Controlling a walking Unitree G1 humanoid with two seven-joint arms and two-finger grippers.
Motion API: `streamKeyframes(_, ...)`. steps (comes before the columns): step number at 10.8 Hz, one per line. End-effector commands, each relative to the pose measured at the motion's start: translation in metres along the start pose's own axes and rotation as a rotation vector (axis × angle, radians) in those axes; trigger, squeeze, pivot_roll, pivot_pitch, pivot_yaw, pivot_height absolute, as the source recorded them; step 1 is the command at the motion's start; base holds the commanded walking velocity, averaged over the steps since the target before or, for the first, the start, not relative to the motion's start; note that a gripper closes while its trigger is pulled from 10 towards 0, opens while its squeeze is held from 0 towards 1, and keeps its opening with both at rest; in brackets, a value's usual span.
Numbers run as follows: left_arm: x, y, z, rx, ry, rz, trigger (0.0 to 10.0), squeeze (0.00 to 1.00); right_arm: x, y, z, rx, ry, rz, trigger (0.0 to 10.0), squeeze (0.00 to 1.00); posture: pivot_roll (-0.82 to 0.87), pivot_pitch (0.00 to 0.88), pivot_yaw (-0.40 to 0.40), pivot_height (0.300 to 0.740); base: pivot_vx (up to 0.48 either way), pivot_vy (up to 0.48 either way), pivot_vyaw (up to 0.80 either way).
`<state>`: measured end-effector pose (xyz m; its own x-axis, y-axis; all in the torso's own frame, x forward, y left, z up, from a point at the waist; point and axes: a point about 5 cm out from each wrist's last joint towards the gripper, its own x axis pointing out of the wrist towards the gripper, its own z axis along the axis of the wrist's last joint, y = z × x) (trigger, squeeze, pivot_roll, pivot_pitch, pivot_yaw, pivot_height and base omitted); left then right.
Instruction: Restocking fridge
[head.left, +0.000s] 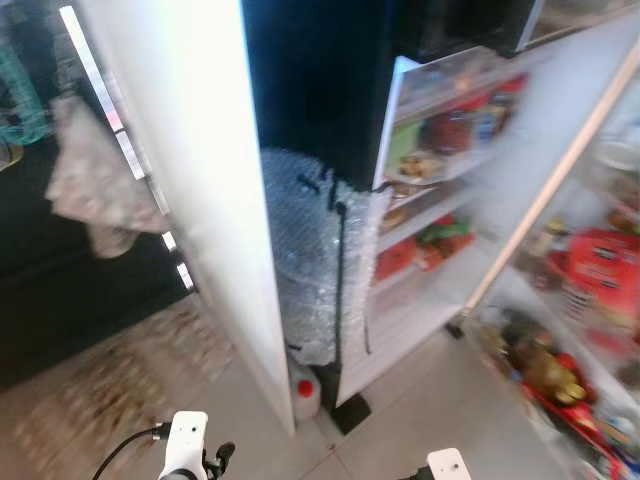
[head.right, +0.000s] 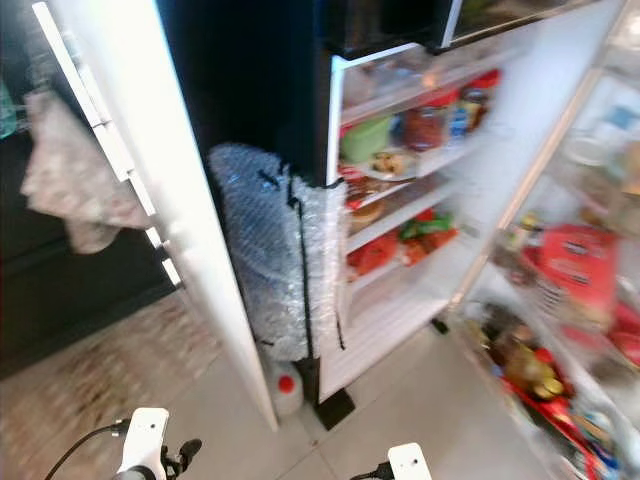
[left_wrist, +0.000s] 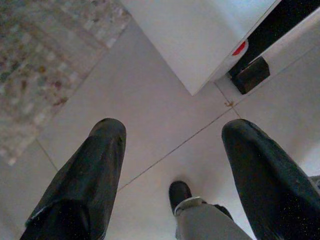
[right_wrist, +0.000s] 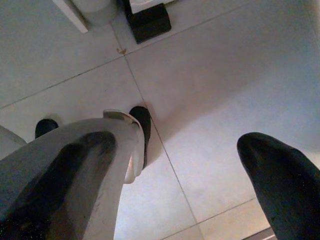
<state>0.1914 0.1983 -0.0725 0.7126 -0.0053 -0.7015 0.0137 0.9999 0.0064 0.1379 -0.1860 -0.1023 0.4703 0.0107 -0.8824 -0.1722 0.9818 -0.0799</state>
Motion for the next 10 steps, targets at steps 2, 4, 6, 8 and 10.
streamKeyframes(2,-0.002,0.001,-0.008,-0.002,0.036,0.006,10.0,0.0,-0.001,0.001,-0.007,0.01,0.027,0.004,10.0,0.0,-0.04,0.035,0.045,0.74,0.0,0.36,-0.77)
streamKeyframes(4,-0.002,0.001,-0.008,0.007,0.036,0.007,10.0,0.0,-0.001,0.001,-0.007,0.011,0.027,0.004,10.0,0.0,-0.04,0.035,0.044,0.74,0.0,0.0,-0.77)
streamKeyframes(6,-0.003,0.007,-0.009,-0.048,0.044,0.04,10.0,0.0,-0.001,0.001,-0.006,0.016,0.026,0.001,10.0,0.0,-0.04,0.043,0.046,0.74,0.0,0.0,-0.77)
streamKeyframes(8,-0.005,0.013,-0.014,-0.122,0.067,0.08,10.0,0.0,-0.001,0.001,-0.006,0.017,0.027,0.002,10.0,0.0,-0.04,0.044,0.046,0.74,0.0,0.0,-0.77)
streamKeyframes(10,-0.009,0.023,-0.022,-0.21,0.09,0.143,10.0,0.0,-0.001,0.001,-0.006,0.033,0.018,-0.005,10.0,0.0,-0.04,0.037,0.044,0.74,0.0,0.0,-0.38)
